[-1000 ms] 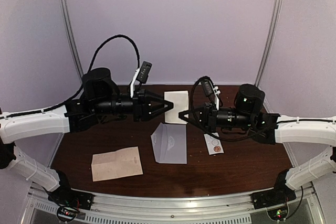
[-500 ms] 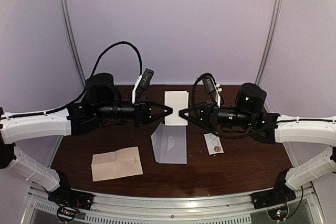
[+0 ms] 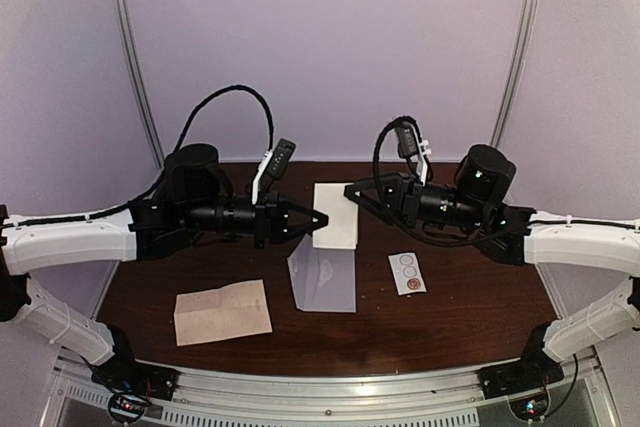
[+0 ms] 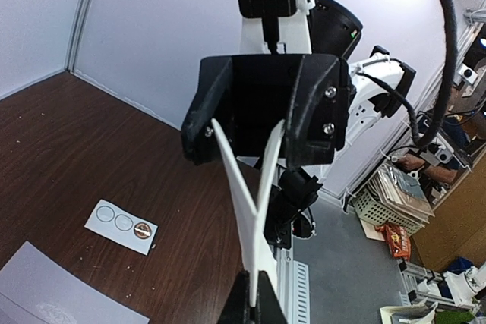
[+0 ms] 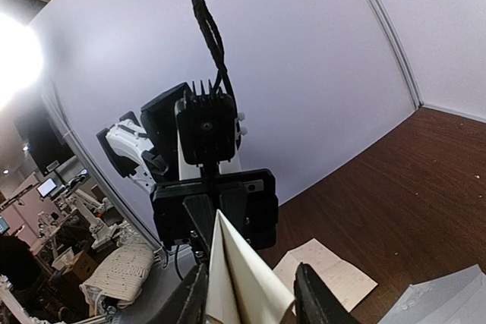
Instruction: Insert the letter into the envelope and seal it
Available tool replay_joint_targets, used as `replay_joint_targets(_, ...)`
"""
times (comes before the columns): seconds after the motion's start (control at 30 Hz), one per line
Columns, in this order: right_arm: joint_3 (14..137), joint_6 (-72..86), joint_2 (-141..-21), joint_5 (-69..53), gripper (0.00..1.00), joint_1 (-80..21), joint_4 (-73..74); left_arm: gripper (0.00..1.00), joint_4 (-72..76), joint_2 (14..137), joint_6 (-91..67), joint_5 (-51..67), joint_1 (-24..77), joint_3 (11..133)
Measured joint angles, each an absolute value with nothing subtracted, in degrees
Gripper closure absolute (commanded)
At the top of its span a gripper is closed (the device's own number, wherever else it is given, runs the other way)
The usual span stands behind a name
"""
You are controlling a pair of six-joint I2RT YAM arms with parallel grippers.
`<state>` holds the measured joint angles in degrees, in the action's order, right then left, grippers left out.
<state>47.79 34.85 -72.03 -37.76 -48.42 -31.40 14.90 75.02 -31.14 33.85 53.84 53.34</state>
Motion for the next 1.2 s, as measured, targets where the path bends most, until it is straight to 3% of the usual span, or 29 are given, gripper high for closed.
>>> replay_joint_targets(0.17,48.8,35.4,-72.9,-38.8,0.97,-48.4,-32.4,1.0,14.7,75.1,-30.7,34.4,53.8,53.3)
replay_joint_targets(0.2,48.8,35.4,-73.1,-39.0,1.0,-48.4,-32.6,1.0,14.6,75.1,-30.5,34.4,53.8,53.3)
replay_joint_targets(0.33,48.9,35.7,-73.5,-39.9,1.0,-48.4,-32.8,0.53,13.9,75.1,-29.8,34.5,53.8,53.3)
replay_joint_targets(0.4,48.9,35.8,-73.6,-40.1,1.0,-48.4,-32.8,0.41,13.3,75.1,-29.5,34.0,53.8,53.3)
replay_joint_targets(0.43,48.9,35.8,-73.6,-40.3,1.0,-48.4,-32.8,0.4,13.1,75.1,-30.0,33.4,53.8,53.3)
replay_joint_targets(0.63,48.9,35.0,-73.9,-42.1,1.0,-48.4,-31.9,0.48,11.9,74.8,-30.5,29.5,53.8,54.3)
replay_joint_targets(0.83,48.9,32.9,-74.8,-43.8,1.0,-48.4,-27.3,0.77,11.3,74.8,-31.0,26.7,53.8,57.5)
replay_joint_targets(0.87,49.1,32.5,-74.9,-43.9,1.0,-48.4,-26.3,0.78,11.0,74.8,-30.9,26.6,53.8,57.8)
replay_joint_targets(0.93,49.4,31.8,-75.0,-43.9,1.0,-48.4,-24.9,0.75,10.5,74.8,-31.0,26.6,53.8,58.1)
replay_joint_targets(1.03,49.6,31.2,-75.0,-43.9,1.0,-48.4,-23.9,0.61,9.4,75.0,-30.9,26.8,53.8,58.1)
replay_joint_targets(1.2,49.7,30.7,-75.0,-43.9,1.0,-48.4,-23.1,0.6,8.0,75.7,-31.0,27.2,53.8,58.1)
